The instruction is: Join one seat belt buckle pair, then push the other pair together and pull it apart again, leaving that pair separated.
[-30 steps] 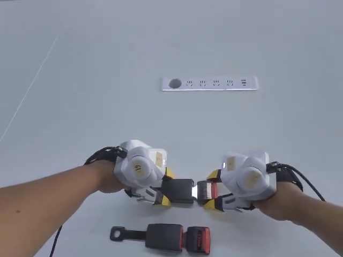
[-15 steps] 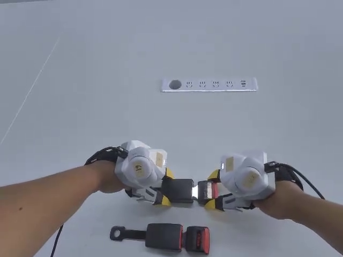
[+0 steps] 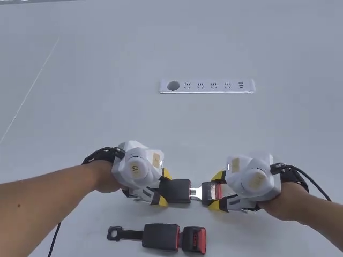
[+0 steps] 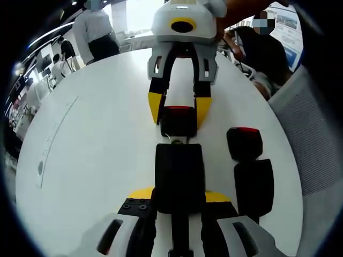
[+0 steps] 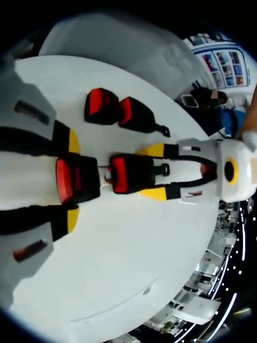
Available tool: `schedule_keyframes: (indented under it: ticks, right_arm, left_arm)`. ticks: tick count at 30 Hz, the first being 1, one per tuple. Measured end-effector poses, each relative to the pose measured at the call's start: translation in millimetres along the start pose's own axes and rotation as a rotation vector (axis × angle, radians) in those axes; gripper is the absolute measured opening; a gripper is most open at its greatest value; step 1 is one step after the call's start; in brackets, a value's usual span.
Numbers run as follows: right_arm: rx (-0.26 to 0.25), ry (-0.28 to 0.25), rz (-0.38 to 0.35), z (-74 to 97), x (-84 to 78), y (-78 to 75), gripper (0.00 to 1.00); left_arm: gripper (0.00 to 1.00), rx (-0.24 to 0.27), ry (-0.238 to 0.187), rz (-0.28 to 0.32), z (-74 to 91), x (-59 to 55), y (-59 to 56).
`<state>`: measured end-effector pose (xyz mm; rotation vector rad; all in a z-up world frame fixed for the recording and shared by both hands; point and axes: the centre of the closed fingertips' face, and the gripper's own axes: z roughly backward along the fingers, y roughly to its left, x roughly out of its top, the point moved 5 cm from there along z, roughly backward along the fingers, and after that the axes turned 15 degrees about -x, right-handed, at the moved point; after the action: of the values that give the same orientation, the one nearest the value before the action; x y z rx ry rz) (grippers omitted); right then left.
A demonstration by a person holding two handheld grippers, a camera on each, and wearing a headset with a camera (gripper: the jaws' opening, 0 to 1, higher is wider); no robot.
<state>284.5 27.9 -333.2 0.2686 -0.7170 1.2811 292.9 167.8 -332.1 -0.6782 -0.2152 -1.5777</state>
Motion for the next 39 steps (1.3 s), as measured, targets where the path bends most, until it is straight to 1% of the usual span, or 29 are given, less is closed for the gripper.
schedule_keyframes:
  ticks: [3,9,11,16,18,24,25,36,39]
  right_arm:
    - [0.002,-0.002,0.0,2.7,-3.7,-1.0,0.35]
    - [0.002,0.009,-0.005,14.1,-18.2,-5.7,0.35]
    - [0.002,0.004,-0.004,17.2,-21.0,-6.5,0.35]
    - [0.0,0.004,-0.007,26.1,-34.8,-8.4,0.35]
    - [-0.004,0.001,-0.002,25.3,-41.1,-10.4,0.35]
    - [-0.005,-0.002,-0.006,32.3,-56.5,-12.1,0.35]
    - [-0.005,0.0,-0.006,36.5,-57.5,-13.3,0.35]
    - [0.0,0.016,-0.013,55.1,-75.8,-13.3,0.36]
    - [0.003,0.016,-0.008,59.1,-78.3,-13.7,0.36]
  left_arm:
    - [0.32,0.0,0.001,-0.001,0.1,0.4,-0.3]
    - [0.32,-0.003,-0.002,-0.003,0.1,0.0,0.1]
    - [0.32,-0.003,-0.002,-0.004,0.2,0.4,0.0]
    - [0.32,-0.004,-0.002,-0.005,0.2,1.1,-0.4]
    - [0.32,-0.003,-0.003,-0.006,0.1,1.2,-0.2]
    - [0.32,-0.003,-0.003,-0.005,-0.2,0.1,0.0]
    - [0.32,-0.004,-0.003,-0.005,-0.2,0.2,-0.3]
    - [0.32,-0.005,-0.003,-0.006,0.1,-1.3,0.6]
    - [0.33,-0.006,-0.002,-0.006,0.2,-1.3,0.6]
